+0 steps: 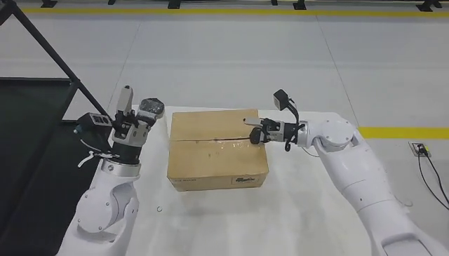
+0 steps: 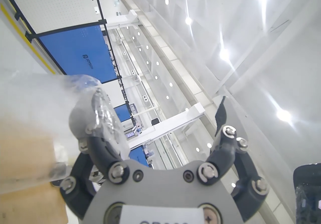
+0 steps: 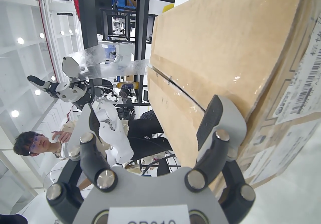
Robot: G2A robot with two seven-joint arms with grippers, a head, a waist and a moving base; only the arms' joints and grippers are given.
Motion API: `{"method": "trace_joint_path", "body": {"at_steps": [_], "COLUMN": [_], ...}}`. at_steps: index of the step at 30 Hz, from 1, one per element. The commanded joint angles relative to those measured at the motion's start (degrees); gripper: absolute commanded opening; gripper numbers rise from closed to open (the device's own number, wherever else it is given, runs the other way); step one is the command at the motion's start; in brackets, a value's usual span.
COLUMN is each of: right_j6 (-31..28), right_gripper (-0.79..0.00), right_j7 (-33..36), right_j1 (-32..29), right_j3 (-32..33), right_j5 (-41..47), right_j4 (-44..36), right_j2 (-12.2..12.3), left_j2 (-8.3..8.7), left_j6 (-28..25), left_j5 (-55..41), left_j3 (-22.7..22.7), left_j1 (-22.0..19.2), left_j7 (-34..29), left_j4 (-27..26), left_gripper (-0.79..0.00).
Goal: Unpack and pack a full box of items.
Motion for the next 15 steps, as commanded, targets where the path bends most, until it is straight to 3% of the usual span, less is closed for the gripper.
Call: {"method": "trace_joint_path", "body": {"at_steps": [1, 15], "right_j6": [0.1, 1.9], "right_gripper": [0.000, 0.000], "right_j7": [-0.2, 0.2], "right_j1": [-0.2, -1.7], "right_j3": [0.3, 1.4], "right_j5": [0.1, -0.4], "right_j4": [-0.4, -2.5], "right_j2": [0.1, 1.1], "left_j2": [-0.18, -1.39], "left_j6": [0.1, 1.5], "left_j5": [0.7, 6.7], "left_j3": [1.3, 7.4], "left_j1": [-0.5, -4.0], "left_j7": [0.3, 1.5], "left_j4": [0.1, 2.1], "left_gripper": [0.000, 0.000]}}
